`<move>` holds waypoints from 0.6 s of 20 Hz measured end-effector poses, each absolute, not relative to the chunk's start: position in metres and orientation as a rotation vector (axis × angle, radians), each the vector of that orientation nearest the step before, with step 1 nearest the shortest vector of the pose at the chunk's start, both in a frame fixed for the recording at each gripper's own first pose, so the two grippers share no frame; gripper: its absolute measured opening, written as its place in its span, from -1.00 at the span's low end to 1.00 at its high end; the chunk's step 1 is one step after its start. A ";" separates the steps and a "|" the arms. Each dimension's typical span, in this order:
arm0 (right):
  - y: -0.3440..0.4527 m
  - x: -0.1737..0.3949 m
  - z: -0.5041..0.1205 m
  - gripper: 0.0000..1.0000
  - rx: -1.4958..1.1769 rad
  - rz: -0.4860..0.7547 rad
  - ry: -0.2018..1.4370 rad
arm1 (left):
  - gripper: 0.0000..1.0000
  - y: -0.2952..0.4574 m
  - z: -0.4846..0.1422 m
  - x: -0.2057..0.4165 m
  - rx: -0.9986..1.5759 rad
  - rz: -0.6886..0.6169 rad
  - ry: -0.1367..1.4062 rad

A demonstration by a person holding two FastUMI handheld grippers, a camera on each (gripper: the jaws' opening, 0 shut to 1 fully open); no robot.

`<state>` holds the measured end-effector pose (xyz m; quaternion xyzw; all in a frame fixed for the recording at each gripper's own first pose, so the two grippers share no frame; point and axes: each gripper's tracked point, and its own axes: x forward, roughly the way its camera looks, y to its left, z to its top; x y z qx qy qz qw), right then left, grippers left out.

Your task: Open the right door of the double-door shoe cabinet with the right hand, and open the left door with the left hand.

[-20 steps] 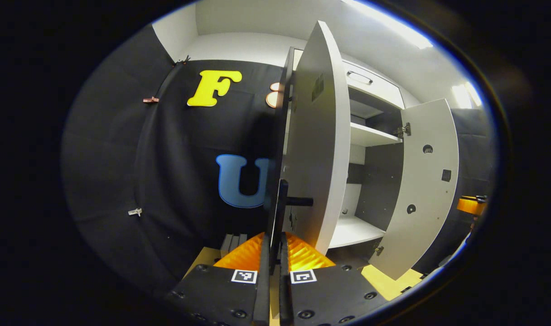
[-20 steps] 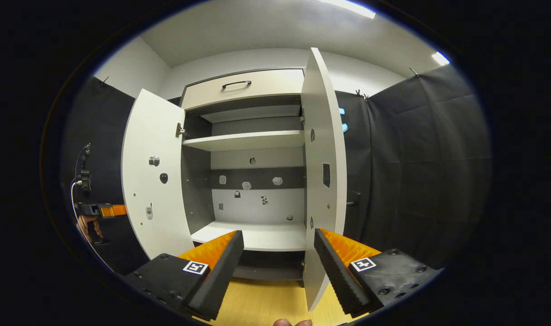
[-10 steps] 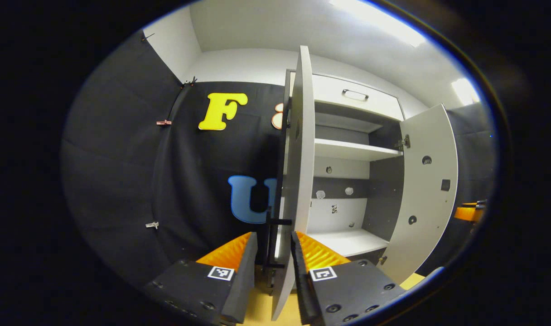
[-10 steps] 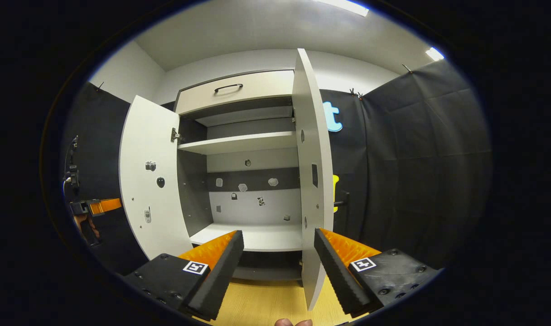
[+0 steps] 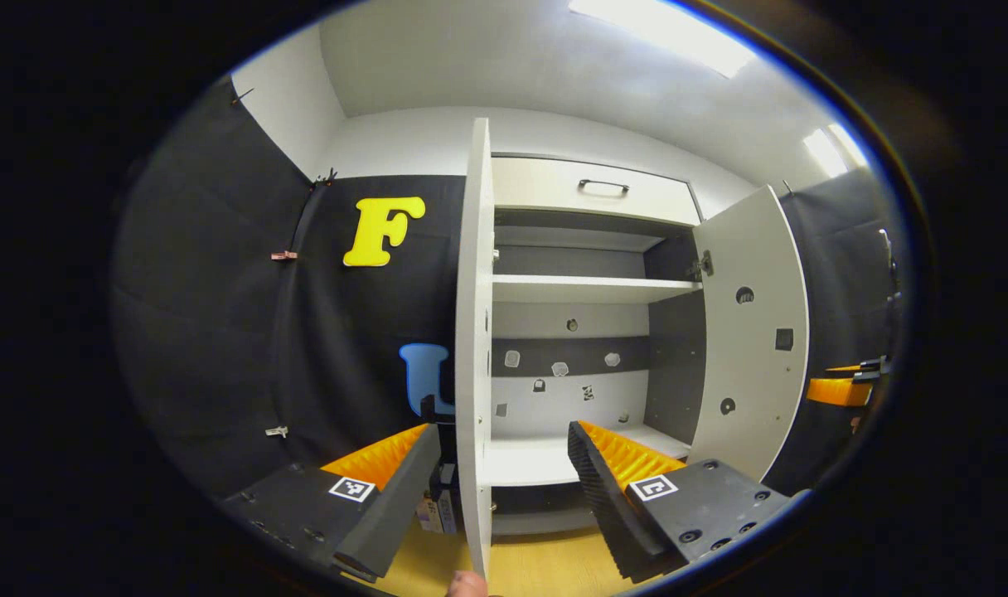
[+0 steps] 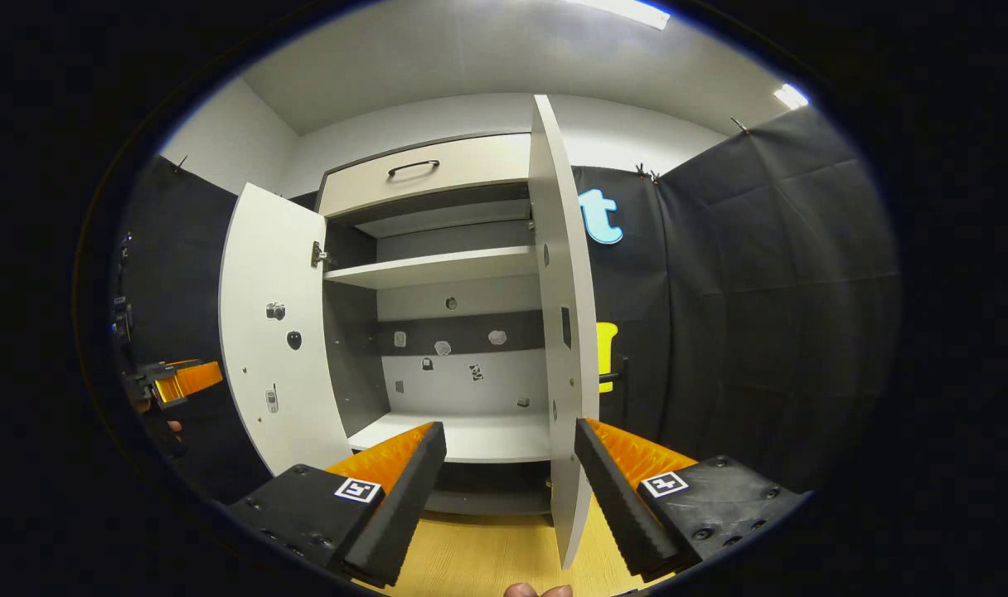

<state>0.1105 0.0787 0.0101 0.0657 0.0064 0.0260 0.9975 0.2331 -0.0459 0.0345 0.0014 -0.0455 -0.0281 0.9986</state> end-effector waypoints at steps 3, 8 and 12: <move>0.071 0.108 0.014 0.95 0.127 0.036 -0.005 | 0.92 -0.066 0.025 0.223 0.016 -0.063 -0.073; 0.067 0.111 0.020 0.95 0.139 0.030 -0.018 | 0.92 -0.098 0.021 0.215 -0.057 -0.100 -0.055; 0.064 0.108 0.024 0.95 0.144 0.035 -0.031 | 0.91 -0.111 0.017 0.214 -0.104 -0.108 -0.051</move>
